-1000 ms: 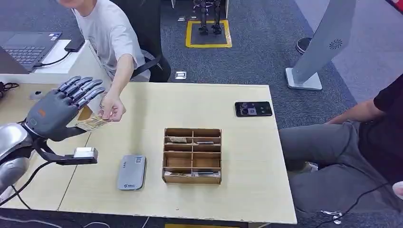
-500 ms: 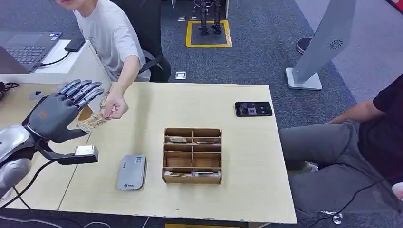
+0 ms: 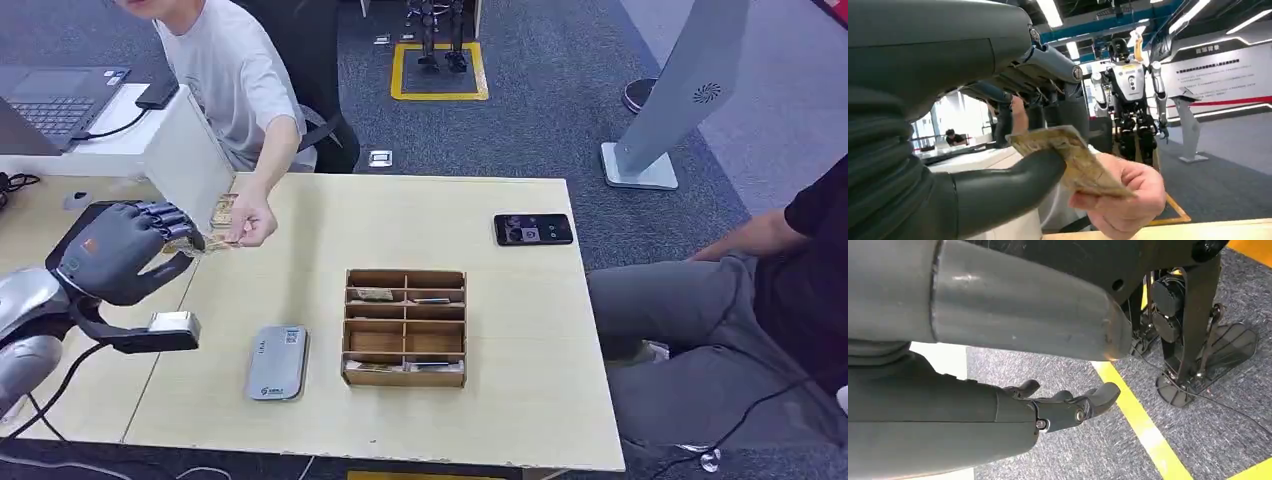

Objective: Pass the card to the sensor for recognition and then transmit it.

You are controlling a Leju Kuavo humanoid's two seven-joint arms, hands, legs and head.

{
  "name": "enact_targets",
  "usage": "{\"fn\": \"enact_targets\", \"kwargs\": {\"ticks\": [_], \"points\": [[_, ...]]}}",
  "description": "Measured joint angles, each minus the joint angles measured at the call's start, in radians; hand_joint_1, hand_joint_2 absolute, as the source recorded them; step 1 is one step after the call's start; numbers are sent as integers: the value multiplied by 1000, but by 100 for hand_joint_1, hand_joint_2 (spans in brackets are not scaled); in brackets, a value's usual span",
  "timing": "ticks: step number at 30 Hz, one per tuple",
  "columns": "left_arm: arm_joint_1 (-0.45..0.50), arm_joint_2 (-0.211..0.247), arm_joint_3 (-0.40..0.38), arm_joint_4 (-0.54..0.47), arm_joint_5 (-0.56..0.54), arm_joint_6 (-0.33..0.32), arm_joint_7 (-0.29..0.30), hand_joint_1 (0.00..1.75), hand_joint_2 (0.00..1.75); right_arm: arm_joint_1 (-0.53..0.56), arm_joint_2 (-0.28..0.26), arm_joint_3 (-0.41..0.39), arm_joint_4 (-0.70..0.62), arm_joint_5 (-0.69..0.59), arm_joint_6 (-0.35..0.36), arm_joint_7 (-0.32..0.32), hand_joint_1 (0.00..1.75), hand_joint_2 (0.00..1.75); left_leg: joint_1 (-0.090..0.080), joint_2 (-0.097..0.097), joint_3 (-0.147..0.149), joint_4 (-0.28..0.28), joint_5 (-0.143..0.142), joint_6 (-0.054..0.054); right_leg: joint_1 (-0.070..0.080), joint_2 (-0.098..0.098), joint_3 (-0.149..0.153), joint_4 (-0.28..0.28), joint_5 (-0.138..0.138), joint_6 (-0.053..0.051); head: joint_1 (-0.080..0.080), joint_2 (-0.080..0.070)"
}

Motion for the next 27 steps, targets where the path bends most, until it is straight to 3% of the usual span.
{"fn": "enact_targets", "kwargs": {"ticks": [15, 19, 21, 24, 27], "points": [[22, 0, 24, 0, 18, 1, -23, 175, 175, -5, -3, 2, 0, -3, 1, 8, 0, 0, 0, 0, 0, 0, 0, 0, 0, 0, 0, 0, 0, 0, 0, 0], [40, 5, 41, 0, 86, 15, -84, 175, 175, -6, -5, 5, 0, -3, 5, 14, 0, 0, 0, 0, 0, 0, 0, 0, 0, 0, 0, 0, 0, 0, 0, 0], [57, -15, 66, 0, 150, -5, -85, 175, 175, -8, -5, 6, 2, -13, 5, 16, 0, 0, 0, 0, 0, 0, 0, 0, 0, 0, 0, 0, 0, 0, -1, 0], [73, -57, 86, 0, 276, -89, -62, 175, 175, -13, -6, 7, 2, -29, -3, 24, 0, 0, 0, 0, 0, 0, 0, 0, 0, 0, 0, 0, 0, 0, 0, 0], [90, -96, 97, 0, 312, -113, -57, 175, 175, -15, -6, 7, 2, -34, -4, 25, 0, 0, 0, 0, 0, 0, 0, 0, 0, 0, 0, 0, 0, 0, 0, 0]]}}
